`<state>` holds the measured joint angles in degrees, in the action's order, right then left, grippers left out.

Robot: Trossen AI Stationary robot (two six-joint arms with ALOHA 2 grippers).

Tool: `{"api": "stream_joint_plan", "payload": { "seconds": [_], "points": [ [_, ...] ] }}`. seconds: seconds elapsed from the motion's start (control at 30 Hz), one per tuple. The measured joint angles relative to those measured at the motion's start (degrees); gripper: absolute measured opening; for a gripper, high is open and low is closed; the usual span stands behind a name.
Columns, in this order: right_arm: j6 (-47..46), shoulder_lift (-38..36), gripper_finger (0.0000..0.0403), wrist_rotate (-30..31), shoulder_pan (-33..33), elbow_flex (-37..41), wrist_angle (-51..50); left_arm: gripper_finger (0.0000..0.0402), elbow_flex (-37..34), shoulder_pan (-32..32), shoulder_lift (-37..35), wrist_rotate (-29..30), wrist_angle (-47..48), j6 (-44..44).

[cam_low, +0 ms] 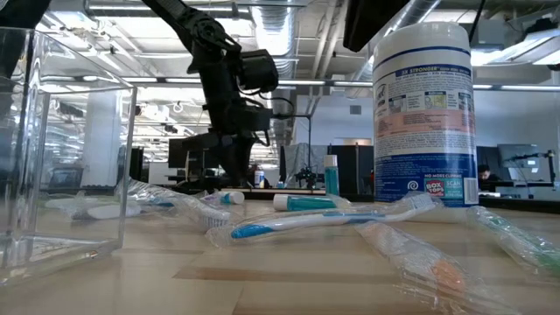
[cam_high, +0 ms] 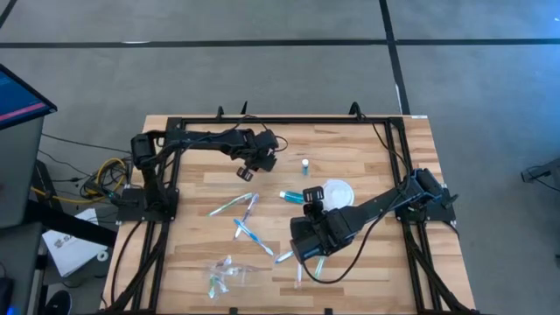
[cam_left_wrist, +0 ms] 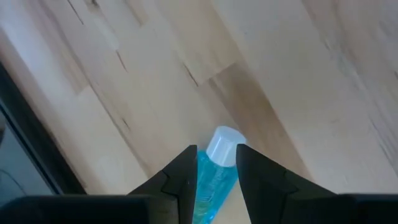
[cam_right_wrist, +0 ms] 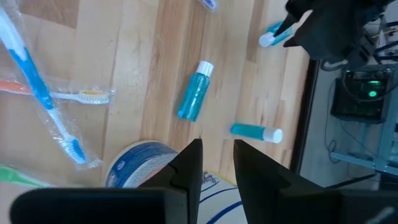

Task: Pick & Place toothbrushing station
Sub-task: Put the top left blue mouthwash into the transparent organizer

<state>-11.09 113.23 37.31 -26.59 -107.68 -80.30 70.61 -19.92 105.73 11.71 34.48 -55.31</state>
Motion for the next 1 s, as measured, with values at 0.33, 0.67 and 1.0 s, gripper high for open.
{"api": "stream_joint_plan", "payload": {
  "seconds": [0.33,0.67,1.0],
  "points": [
    [-0.94,0.00,0.0082,-0.05,0.00,0.00,-0.12,0.0133,-0.09,0.02,0.00,1.42,0.55,1.11],
    [-0.95,0.00,0.0082,-0.04,-0.02,0.00,-0.12,0.0156,-1.84,0.31,0.61,1.44,0.19,-2.62],
    [-0.96,0.00,0.0082,-0.05,0.00,0.00,0.01,0.0149,-4.00,0.35,0.92,1.42,-4.39,-8.34]
  ]
}}
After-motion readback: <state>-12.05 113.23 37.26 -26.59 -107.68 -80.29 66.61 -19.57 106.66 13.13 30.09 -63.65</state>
